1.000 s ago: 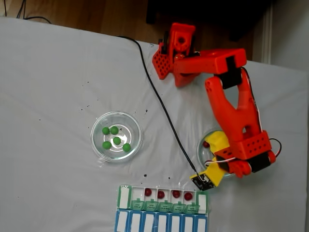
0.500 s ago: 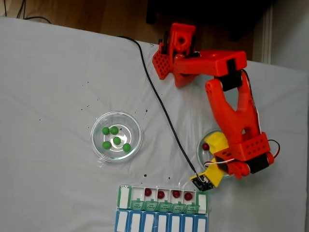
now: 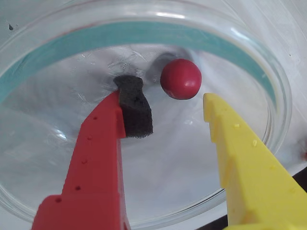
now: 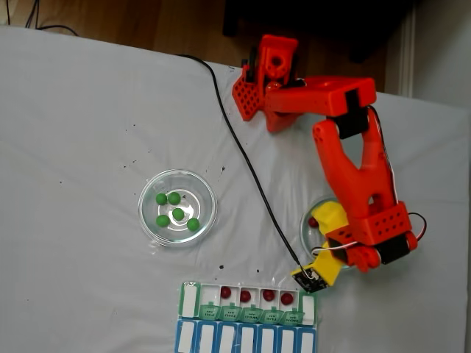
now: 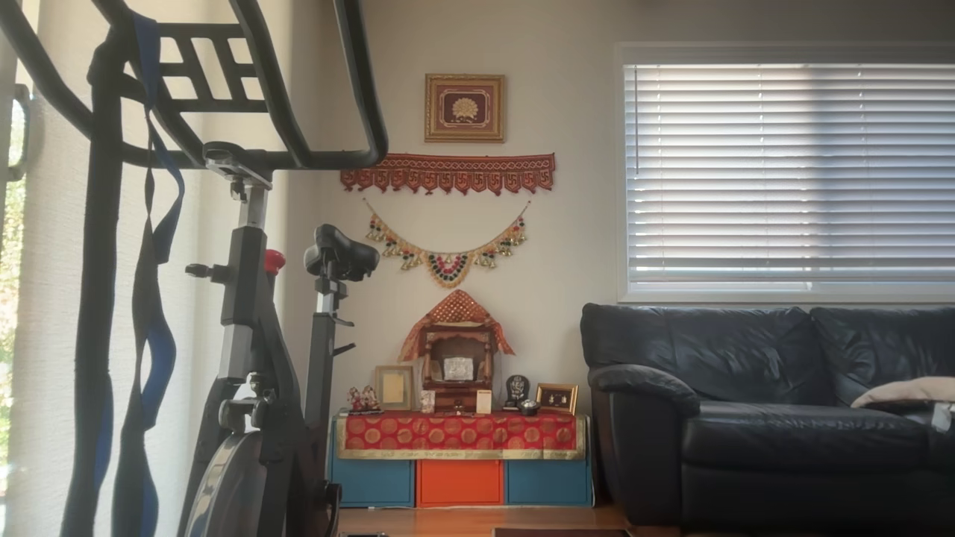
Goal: Sort medicines into box.
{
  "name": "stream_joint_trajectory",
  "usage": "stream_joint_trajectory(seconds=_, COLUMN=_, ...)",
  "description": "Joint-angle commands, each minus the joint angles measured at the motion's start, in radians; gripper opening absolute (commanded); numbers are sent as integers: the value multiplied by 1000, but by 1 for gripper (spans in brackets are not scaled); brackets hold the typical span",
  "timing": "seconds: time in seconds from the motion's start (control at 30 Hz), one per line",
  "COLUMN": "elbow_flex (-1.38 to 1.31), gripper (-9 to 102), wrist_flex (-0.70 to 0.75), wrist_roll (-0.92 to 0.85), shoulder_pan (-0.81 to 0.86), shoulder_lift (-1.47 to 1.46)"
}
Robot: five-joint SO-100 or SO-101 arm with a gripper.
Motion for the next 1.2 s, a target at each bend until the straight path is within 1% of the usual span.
stream_joint_trajectory(seconds=0.0, elbow_flex=-48, gripper=20, wrist_flex=-21, wrist_roll=-12, shoulder_pan=-3, shoulder_lift=81)
stream_joint_trajectory(seconds=0.53, elbow_flex=17, gripper=20, wrist_flex=-40, wrist_roll=-18, shoulder_pan=-29, shoulder_lift=186)
stream_joint_trajectory(seconds=0.77, elbow_flex=92, gripper=21, wrist_flex=-97, wrist_roll=-11, shoulder_pan=-23, shoulder_lift=252)
stream_joint_trajectory(seconds=1.17, elbow_flex=114, gripper=21, wrist_flex=-169, wrist_roll=-78, shoulder_pan=14, shoulder_lift=236)
